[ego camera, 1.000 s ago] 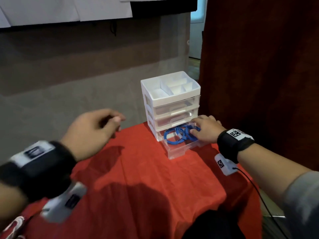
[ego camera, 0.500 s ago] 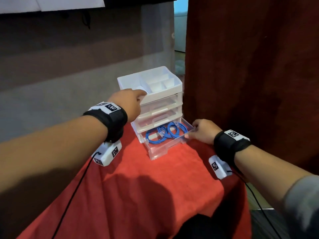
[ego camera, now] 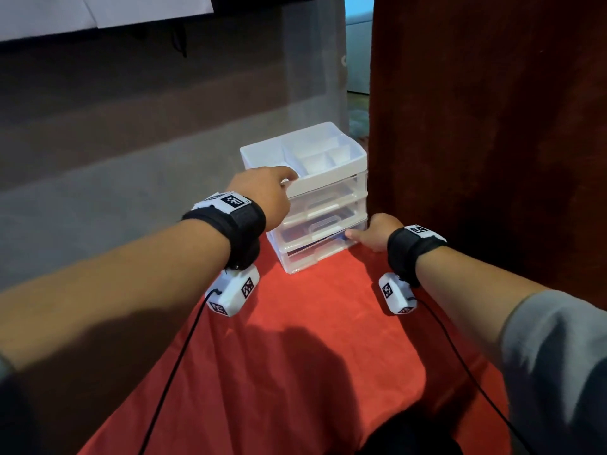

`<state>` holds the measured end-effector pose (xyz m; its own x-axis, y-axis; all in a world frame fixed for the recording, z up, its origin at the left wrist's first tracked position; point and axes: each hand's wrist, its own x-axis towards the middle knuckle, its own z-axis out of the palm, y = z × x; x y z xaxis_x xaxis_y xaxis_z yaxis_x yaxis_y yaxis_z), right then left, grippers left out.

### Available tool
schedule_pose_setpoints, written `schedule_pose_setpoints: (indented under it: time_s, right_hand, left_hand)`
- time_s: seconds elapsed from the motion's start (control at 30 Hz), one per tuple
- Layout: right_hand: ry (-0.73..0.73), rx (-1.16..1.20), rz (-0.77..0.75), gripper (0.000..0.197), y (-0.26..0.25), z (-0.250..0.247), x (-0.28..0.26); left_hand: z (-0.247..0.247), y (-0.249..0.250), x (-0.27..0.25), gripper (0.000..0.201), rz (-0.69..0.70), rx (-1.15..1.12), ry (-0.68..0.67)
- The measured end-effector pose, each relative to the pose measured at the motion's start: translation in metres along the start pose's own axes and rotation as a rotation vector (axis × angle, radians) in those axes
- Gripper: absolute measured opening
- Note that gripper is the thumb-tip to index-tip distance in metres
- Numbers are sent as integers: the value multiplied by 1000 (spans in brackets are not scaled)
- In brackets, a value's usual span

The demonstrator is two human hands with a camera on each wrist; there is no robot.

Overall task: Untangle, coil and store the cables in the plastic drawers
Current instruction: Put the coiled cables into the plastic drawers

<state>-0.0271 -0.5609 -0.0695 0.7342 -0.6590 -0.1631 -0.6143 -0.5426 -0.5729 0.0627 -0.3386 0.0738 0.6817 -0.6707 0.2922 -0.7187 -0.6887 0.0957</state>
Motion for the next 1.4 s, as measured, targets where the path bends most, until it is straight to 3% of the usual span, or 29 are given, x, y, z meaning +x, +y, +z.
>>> schedule_pose_setpoints:
  time_s: [0.1,0.17,0.3,0.43,0.67,0.83,0.97,1.13,1.4]
  right_hand:
    - [115,14,1,44,-3,-9,-16]
    - [173,149,-36,20,-7,-5,-26]
    - [-91,834,-69,13,-30,17,-46]
    - [-304,1263,84,10,-55,30,-52]
    - [-395,1348,220,8,-62,46,-57]
    - [-301,1208,183,9,-54,54,-61]
    - [-319,1302,176,9,-54,59,-63]
    - [-187,1446,185,10,-66,71,-61]
    - [-141,1410,202,19,-69,67,-73]
  left_hand:
    - [5,-1,0,48,22,19,4]
    - [8,-3,1,48,28,21,14]
    - [8,-2,0,49,21,1,3]
    - [3,-4,-1,50,13,2,-25]
    - [1,-5,1,51,-3,-21,-24]
    - [2,-4,1,52,5,-10,-25]
    - [2,-3,0,51,15,-1,-17]
    - [0,-2,0,50,14,-4,-22]
    - [-2,-3,0,49,-6,-30,-30]
